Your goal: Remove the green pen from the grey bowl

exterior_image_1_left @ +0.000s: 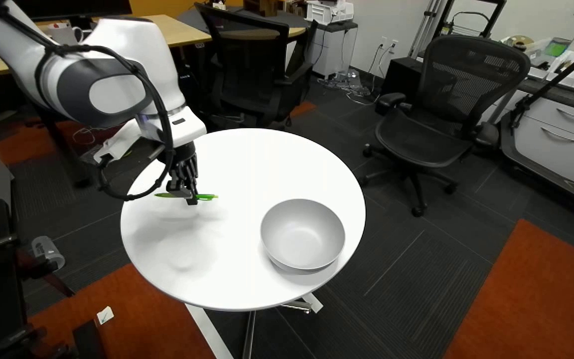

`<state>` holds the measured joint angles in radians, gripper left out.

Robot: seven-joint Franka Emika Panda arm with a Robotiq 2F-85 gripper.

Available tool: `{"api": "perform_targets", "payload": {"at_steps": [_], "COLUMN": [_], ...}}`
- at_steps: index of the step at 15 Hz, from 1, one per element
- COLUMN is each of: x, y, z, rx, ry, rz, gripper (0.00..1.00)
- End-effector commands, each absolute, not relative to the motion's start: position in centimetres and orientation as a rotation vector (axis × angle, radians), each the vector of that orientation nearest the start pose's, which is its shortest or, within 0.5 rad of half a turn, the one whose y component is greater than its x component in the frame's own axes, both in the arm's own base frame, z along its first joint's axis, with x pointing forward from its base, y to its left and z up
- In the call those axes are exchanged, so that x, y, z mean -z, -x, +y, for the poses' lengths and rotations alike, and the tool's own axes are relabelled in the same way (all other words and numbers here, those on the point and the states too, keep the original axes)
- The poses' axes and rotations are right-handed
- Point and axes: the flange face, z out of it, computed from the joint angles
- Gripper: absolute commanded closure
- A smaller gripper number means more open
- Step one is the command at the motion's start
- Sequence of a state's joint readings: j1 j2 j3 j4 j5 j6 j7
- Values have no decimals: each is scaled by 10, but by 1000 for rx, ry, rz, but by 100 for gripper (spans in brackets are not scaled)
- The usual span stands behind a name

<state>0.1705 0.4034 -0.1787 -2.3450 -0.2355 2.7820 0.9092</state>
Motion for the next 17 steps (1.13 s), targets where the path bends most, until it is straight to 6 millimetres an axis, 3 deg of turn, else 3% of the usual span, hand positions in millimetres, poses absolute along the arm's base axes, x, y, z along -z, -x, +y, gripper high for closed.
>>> {"api": "perform_targets", "payload": {"at_steps": [1, 10, 17], "x": [-163, -159, -158], "y": [-529, -536, -533], "z": [-1, -4, -1], "rx": [196, 203, 166], "ry": [3053, 3041, 3047], "rz": [1153, 1177, 1148], "gripper": [62, 0, 0]}}
